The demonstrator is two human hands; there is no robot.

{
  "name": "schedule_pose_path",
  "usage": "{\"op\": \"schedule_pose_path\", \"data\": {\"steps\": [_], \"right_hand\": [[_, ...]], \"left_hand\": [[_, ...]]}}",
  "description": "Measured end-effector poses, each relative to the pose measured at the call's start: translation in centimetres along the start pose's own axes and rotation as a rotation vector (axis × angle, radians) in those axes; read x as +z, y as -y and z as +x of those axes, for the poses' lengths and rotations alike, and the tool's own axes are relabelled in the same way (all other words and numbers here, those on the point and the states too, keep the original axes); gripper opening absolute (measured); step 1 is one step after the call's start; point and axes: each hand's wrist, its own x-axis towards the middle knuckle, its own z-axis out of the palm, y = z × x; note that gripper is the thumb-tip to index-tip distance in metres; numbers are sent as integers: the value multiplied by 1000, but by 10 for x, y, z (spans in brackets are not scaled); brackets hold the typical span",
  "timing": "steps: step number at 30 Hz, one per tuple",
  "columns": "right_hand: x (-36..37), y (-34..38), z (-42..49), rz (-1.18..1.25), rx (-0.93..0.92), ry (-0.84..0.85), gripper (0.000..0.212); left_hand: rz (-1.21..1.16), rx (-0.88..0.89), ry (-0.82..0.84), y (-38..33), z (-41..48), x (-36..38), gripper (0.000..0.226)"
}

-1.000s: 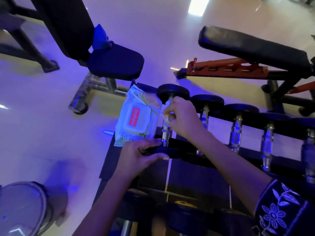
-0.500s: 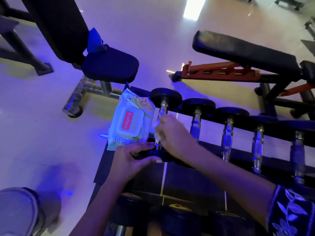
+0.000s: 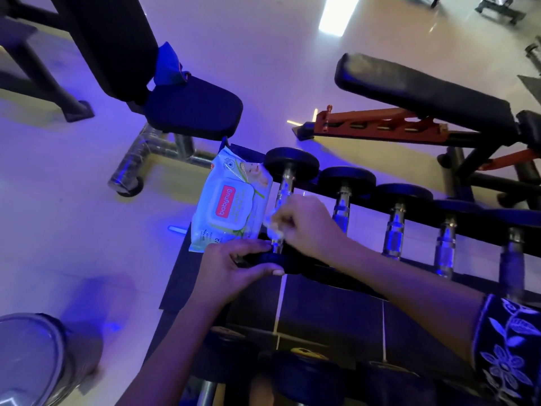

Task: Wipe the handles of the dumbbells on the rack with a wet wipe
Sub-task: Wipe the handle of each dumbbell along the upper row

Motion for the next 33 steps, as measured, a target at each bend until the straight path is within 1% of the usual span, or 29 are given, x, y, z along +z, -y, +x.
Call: {"op": "schedule_pose_path", "data": {"steps": [3,5,6,9,10,11,13,14,15,16,18,19,20,21,25,26,27,28,31,32,33], "right_hand": [[-10,-7,38,-57,117,-230,14],[-4,-4,37,-39,127,-286,14],[2,-1,27,-36,96,-255,13],[13,5,-6,4,1,-54,13],[7,2,-3,25,13,-50,12],[0,-3,7,33,51,-106,12],[-11,-14,34,22,147,-293,14],[-14,-16,40,28,164,-334,16],[-10,-14,37,23,147,-326,15],[-3,-11,27,17,95,-281,13],[12,-3,-6,46,-20,-142,12],[16,-1,-19,80,-48,-90,12],[17,-3,-25,112,-50,-76,12],[16,-7,-21,148,-27,-107,11],[10,-19,22,274,167,-407,9],[11,-19,26,301,193,-438,7],[12,-18,23,319,192,-431,5],[16,-16,12,325,171,-386,5],[30,-5,-32,352,110,-156,9],[31,-4,-37,371,112,-115,9],[29,-5,-31,380,122,-117,8]], "left_hand": [[-3,1,-17,0,-1,1,45],[11,14,-30,0,-3,2,46],[20,22,-35,0,-4,3,47],[37,37,-38,2,-6,3,51],[41,37,-38,2,-5,2,50],[45,37,-37,2,-5,2,49],[54,44,-34,1,-4,2,49],[58,50,-36,1,-5,2,49],[60,52,-41,1,-6,2,50],[65,58,-54,1,-7,3,49],[129,109,-106,4,-11,7,46],[180,142,-134,5,-12,9,45],[220,166,-159,7,-13,11,45],[245,176,-175,8,-15,12,45],[305,177,-178,10,-13,11,47],[314,185,-181,10,-13,11,47],[317,193,-187,10,-12,10,47],[316,197,-194,11,-13,10,47],[318,188,-218,13,-13,10,48],[320,187,-226,14,-13,10,49],[319,187,-232,13,-12,10,50]]}}
